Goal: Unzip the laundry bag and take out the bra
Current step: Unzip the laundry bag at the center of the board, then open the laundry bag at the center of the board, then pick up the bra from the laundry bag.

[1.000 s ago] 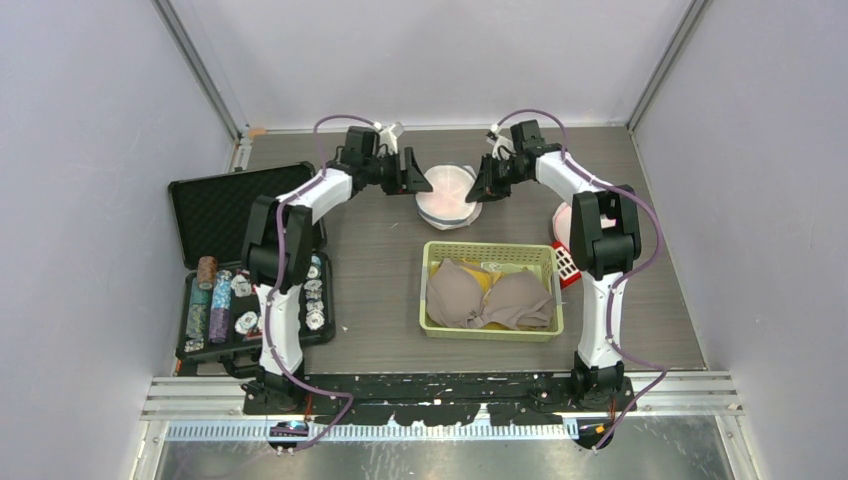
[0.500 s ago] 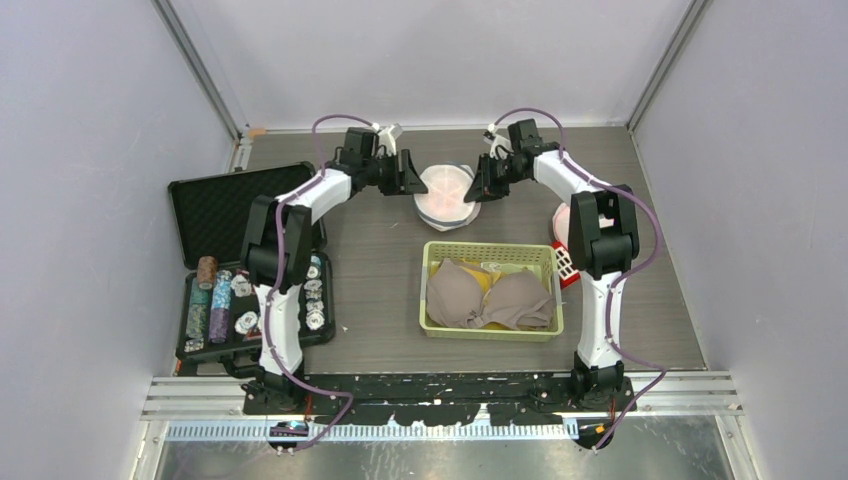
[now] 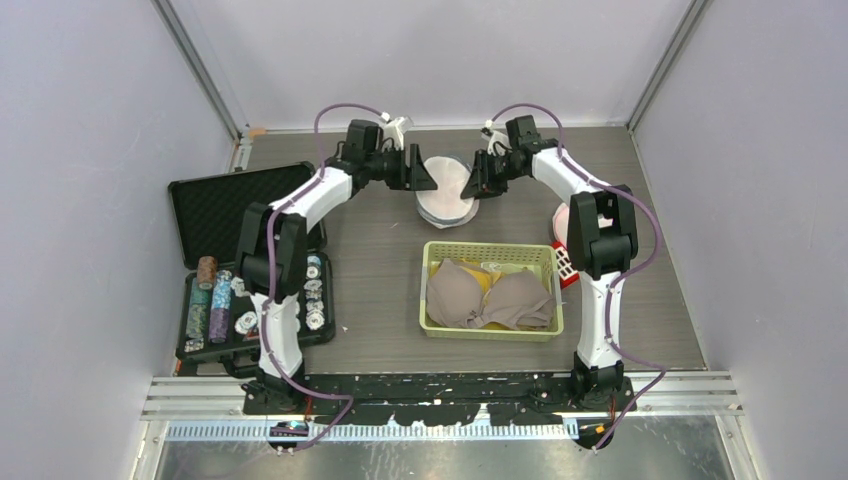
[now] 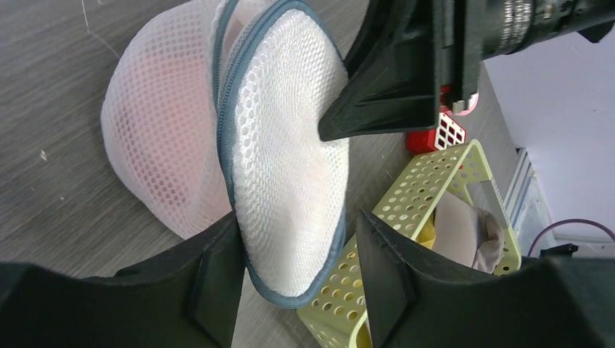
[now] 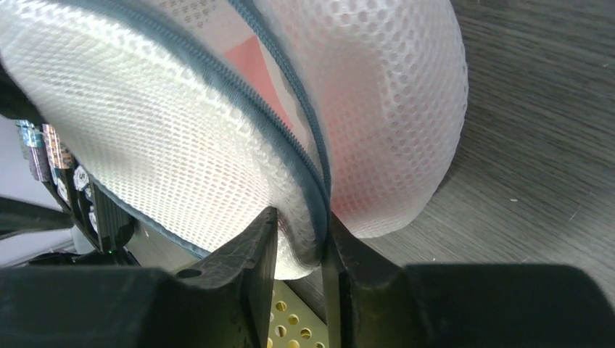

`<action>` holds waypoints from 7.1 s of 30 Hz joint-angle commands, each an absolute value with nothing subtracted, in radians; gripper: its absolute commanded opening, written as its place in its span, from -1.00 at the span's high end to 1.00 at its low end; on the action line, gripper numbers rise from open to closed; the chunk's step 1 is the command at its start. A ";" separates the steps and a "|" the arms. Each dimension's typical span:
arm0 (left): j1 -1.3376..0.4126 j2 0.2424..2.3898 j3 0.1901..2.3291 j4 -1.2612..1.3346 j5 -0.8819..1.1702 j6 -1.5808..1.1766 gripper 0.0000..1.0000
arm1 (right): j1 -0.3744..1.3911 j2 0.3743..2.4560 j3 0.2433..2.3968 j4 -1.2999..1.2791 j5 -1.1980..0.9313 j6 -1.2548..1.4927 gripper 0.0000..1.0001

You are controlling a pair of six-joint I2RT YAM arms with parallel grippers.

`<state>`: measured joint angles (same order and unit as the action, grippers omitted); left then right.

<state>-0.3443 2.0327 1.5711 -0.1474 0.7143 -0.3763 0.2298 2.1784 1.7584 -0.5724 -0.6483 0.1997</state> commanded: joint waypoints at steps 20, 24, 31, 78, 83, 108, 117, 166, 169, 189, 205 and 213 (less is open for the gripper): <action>-0.406 1.857 1.618 -0.284 0.508 -0.250 -0.33 | 0.212 2.102 1.822 -0.615 -0.804 0.154 -0.41; -0.412 1.842 1.620 -0.293 0.487 -0.252 -0.34 | 0.202 2.096 1.818 -0.621 -0.813 0.153 -0.43; -0.436 1.842 1.640 -0.306 0.494 -0.238 -0.34 | 0.202 2.102 1.824 -0.621 -0.822 0.162 -0.43; -0.413 1.917 1.766 -0.322 0.505 -0.105 -0.27 | 0.066 1.986 1.823 -0.628 -0.809 0.141 -0.38; -0.413 1.932 1.773 -0.390 0.404 -0.039 -0.22 | 0.151 1.991 1.846 -0.608 -0.781 0.118 -0.28; -0.358 2.069 1.780 -0.405 0.417 -0.136 0.38 | 0.389 2.146 1.744 -0.422 -0.598 -0.118 -0.27; -0.341 2.083 1.769 -0.406 0.449 -0.156 0.51 | 0.427 2.236 1.786 -0.454 -0.563 -0.127 -0.36; -0.259 2.109 1.747 -0.429 0.414 -0.163 1.00 | 0.335 1.976 1.927 -0.192 -0.548 0.289 0.99; -0.259 2.105 1.739 -0.419 0.412 -0.153 1.00 | 0.300 1.975 1.902 -0.133 -0.540 0.380 0.99; -0.313 2.090 1.712 -0.417 0.276 -0.050 1.00 | 0.274 1.994 1.896 0.086 -0.590 0.727 0.98; -0.280 2.127 1.738 -0.448 0.192 -0.143 1.00 | 0.209 1.937 1.961 0.172 -0.552 0.779 0.99; -0.270 2.122 1.735 -0.427 0.228 -0.169 1.00 | 0.196 1.924 1.953 0.196 -0.566 0.802 0.98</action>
<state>-0.2813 2.1223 1.7172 -0.4248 0.2276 -0.1497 0.2020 2.0163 1.9018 0.0971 -0.5732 0.7784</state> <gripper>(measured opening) 0.032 0.030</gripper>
